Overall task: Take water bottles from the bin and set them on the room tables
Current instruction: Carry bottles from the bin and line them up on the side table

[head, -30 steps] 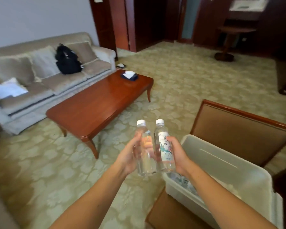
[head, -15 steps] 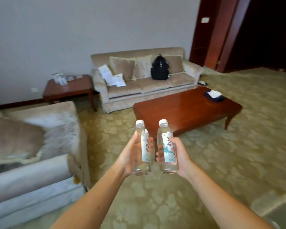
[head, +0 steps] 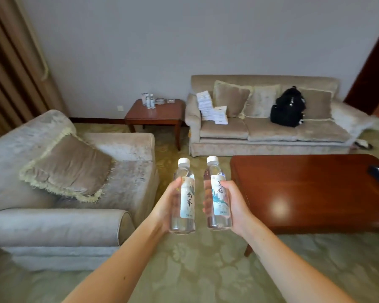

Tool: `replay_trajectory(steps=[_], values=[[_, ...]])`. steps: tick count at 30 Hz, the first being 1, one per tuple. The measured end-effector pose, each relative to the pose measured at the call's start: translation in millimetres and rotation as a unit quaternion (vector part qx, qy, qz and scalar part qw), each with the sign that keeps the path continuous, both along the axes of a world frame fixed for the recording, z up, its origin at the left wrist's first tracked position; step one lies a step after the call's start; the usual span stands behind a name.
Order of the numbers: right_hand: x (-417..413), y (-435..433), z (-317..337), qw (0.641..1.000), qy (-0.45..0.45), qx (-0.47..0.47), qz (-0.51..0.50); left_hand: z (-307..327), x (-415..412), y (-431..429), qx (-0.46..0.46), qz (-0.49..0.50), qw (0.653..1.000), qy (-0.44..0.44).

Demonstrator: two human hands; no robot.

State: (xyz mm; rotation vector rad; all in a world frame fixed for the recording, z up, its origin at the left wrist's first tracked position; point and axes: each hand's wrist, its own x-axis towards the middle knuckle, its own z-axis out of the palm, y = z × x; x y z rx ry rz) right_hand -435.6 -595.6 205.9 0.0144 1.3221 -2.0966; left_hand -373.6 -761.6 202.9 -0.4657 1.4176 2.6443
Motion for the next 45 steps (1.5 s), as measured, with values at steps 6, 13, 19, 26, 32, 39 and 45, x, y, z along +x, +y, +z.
replay_trajectory(steps=[6,13,19,26,32,39,45], values=[[-140,-21,2,0.997,-0.015,0.055,0.058,10,-114,-29,-0.044,0.047,0.998,-0.023],[-260,-61,-6,0.995,-0.016,0.057,0.084,8,-226,-72,0.023,0.088,0.995,-0.032],[-369,-128,-19,0.995,-0.028,0.041,0.088,0,-329,-133,0.038,0.076,0.996,-0.022],[-511,-229,3,0.997,0.002,0.051,0.062,20,-483,-231,-0.036,0.083,0.996,-0.022],[-603,-288,14,0.996,0.016,0.028,0.081,26,-573,-294,0.025,0.08,0.996,0.001],[-713,-360,12,0.99,0.086,0.051,0.1,16,-673,-362,-0.083,0.141,0.986,0.008],[-842,-435,11,0.985,0.103,0.043,0.132,24,-788,-417,-0.14,0.196,0.97,0.016]])
